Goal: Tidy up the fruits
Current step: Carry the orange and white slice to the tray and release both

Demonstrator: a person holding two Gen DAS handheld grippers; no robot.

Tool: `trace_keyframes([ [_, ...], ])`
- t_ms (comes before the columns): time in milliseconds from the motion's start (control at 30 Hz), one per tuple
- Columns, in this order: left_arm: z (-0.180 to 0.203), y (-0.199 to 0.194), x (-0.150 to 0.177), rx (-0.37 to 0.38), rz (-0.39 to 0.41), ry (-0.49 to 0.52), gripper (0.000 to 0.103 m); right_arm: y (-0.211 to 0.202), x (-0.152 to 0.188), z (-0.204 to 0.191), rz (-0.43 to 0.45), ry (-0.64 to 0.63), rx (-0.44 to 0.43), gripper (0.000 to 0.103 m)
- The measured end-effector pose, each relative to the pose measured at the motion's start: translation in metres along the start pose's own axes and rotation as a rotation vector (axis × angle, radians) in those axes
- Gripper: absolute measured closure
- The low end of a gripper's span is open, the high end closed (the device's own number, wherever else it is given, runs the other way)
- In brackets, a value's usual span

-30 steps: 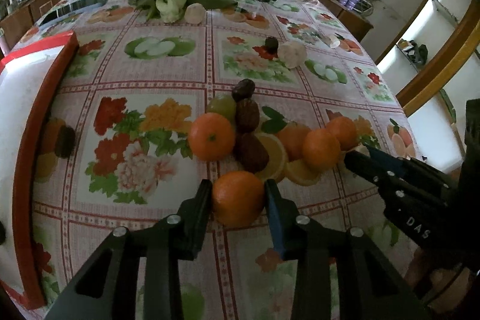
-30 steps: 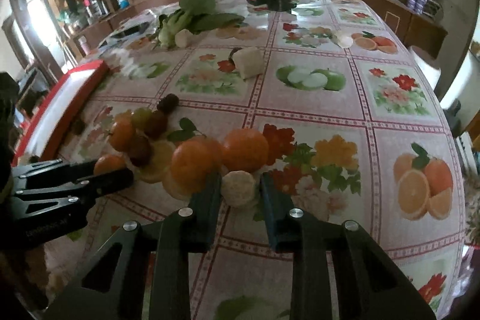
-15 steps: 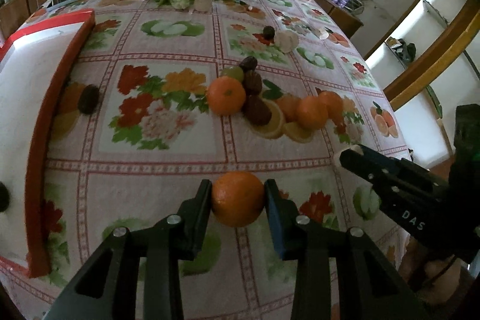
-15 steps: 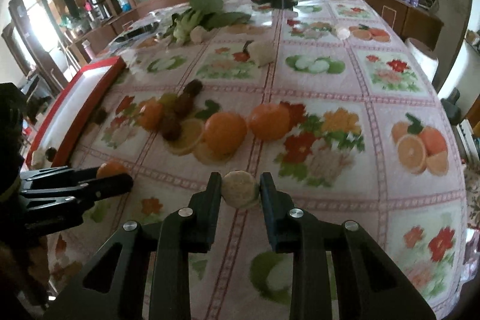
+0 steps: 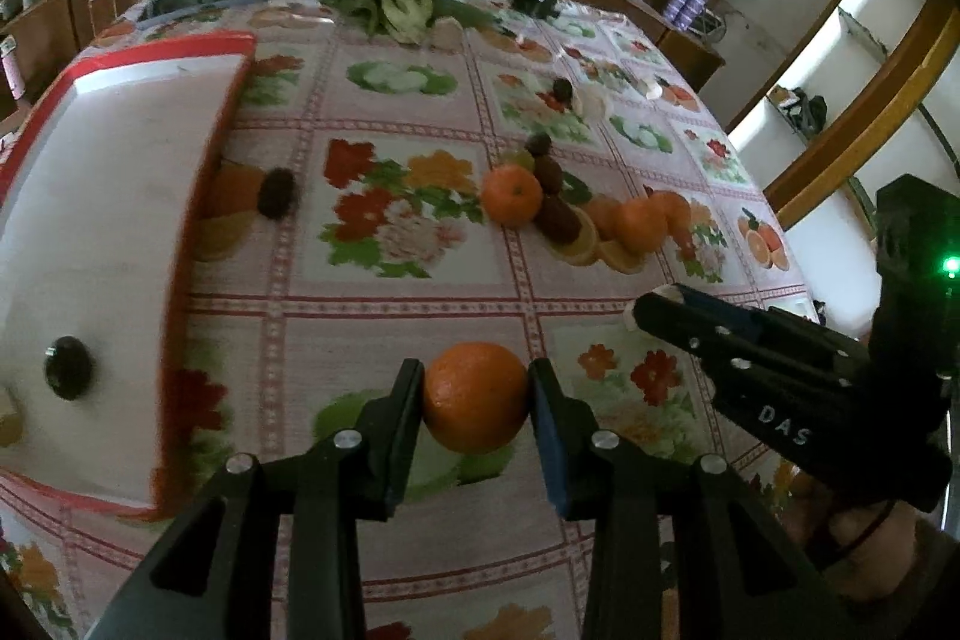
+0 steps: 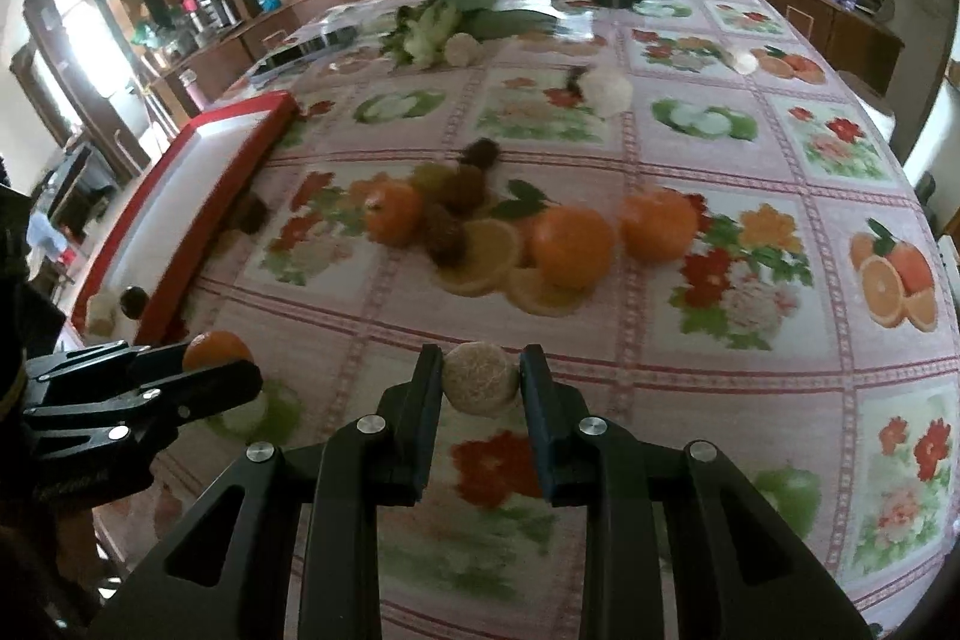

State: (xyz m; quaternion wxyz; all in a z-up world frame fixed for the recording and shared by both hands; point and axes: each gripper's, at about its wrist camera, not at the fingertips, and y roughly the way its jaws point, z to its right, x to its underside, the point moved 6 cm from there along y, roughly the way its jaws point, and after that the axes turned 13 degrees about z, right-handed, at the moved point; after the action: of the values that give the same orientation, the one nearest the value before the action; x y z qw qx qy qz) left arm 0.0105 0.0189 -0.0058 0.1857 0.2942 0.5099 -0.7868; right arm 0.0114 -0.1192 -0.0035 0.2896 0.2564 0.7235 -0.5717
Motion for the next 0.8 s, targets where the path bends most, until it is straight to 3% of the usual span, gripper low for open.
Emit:
trace_keyframes([
  [333, -0.052, -0.033, -0.014, -0.058, 0.063, -0.052, 0.065, 0.019, -0.015, -0.074, -0.011, -0.086, -0.083, 0.077],
  [800, -0.159, -0.077, -0.032, -0.219, 0.157, -0.182, 0.065, 0.048, -0.032, -0.185, -0.016, -0.236, -0.223, 0.077],
])
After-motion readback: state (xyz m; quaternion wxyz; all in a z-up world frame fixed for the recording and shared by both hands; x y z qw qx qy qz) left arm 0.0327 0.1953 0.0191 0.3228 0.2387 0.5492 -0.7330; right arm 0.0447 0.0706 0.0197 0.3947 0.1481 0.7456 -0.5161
